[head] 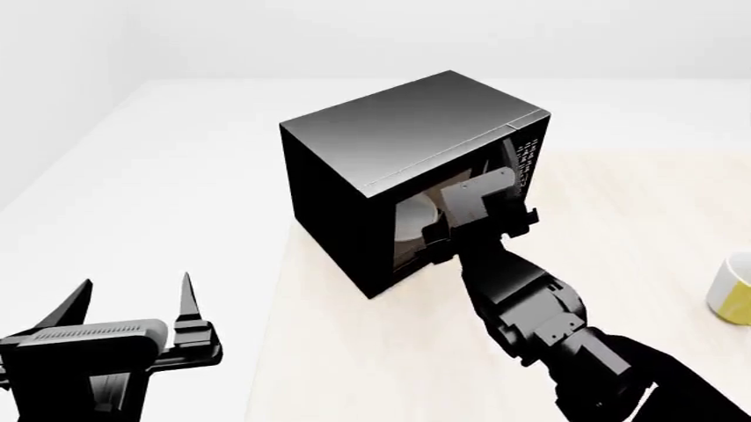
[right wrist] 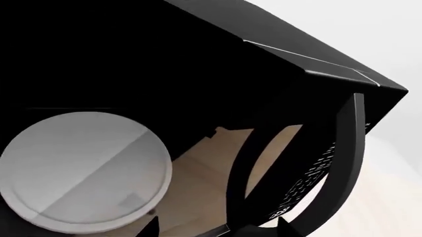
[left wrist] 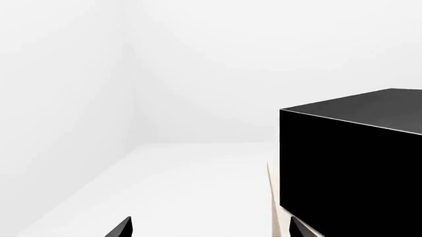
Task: Close the microwave.
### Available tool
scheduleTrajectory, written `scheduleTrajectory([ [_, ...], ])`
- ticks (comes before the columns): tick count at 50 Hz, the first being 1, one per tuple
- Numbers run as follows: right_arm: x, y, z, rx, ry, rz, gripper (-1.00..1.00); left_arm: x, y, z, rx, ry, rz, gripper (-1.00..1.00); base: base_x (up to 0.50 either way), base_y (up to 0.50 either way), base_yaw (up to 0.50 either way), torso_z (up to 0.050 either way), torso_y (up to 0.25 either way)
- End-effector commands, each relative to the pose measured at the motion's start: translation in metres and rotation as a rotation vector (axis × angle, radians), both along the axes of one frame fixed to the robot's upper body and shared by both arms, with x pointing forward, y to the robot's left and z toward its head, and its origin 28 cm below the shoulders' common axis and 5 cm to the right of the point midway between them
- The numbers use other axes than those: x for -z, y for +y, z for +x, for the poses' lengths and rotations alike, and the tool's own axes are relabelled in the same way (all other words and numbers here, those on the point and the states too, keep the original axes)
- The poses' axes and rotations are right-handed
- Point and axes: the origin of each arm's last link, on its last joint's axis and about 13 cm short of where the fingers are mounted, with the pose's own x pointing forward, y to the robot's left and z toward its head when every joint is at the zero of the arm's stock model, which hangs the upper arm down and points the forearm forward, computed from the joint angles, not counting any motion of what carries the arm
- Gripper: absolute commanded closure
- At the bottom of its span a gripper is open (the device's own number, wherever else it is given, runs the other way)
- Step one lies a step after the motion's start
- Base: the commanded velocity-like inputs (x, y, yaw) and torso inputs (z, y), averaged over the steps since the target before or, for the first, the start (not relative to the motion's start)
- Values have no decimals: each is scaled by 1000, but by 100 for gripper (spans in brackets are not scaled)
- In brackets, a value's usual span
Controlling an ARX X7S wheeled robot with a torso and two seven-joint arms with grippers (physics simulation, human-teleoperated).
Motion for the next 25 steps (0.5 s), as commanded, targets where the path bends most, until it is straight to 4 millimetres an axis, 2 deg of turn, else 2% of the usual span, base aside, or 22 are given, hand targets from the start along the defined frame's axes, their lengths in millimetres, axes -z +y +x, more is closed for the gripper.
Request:
scheduleTrajectory([
  [1,-8,-15,6,13,-3,5,-100,1,0,1,1,2,1,-100,26,5,14,0,0],
  [5,-7,-20,-2,34,-24,7,-100,1,-1,1,1,4,2,-100,14,3,11,-3,0],
  [25,-29,-25,-48,15,-110,87,-100,2,-1,1,5,7,3,-100,0,0,0,0,0],
])
